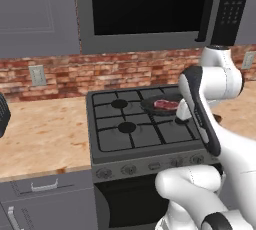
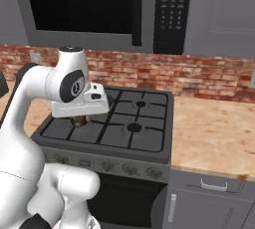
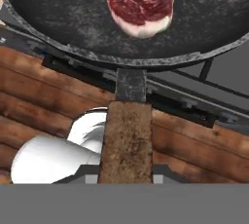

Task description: Pick up the pan with the steak in it and place it on the dining table. Then place the steak on the plate.

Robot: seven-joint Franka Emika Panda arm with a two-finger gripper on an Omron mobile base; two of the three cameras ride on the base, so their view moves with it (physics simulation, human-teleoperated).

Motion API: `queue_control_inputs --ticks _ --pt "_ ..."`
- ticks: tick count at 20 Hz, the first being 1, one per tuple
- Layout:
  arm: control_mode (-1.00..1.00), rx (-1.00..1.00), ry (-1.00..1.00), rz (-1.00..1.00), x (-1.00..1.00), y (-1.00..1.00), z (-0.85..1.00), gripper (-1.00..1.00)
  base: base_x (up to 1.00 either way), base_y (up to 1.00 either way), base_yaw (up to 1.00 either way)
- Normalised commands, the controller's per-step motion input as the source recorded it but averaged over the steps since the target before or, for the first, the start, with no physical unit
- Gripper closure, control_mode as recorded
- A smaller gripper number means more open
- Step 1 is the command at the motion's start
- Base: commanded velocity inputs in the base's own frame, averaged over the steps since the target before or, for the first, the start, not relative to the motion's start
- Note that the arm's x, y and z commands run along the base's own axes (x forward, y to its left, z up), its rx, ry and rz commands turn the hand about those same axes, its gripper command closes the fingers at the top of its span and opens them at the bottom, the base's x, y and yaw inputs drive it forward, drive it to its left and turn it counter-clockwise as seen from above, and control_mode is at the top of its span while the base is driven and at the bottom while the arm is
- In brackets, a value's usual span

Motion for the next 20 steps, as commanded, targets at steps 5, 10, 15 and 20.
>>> queue_control_inputs --ticks 5,10,15,20 --pt "-1.00 0.00 -0.01 0.15 -0.85 0.17 0.18 1.00 0.00 0.00 0.00" --pt "-1.00 0.04 -0.04 0.16 -0.78 0.13 0.02 1.00 0.00 0.00 0.00" --pt "-1.00 0.15 -0.06 0.19 -0.65 0.06 -0.03 1.00 0.00 0.00 0.00" --pt "-1.00 0.15 -0.25 0.12 -0.58 0.01 0.02 1.00 0.00 0.00 0.00"
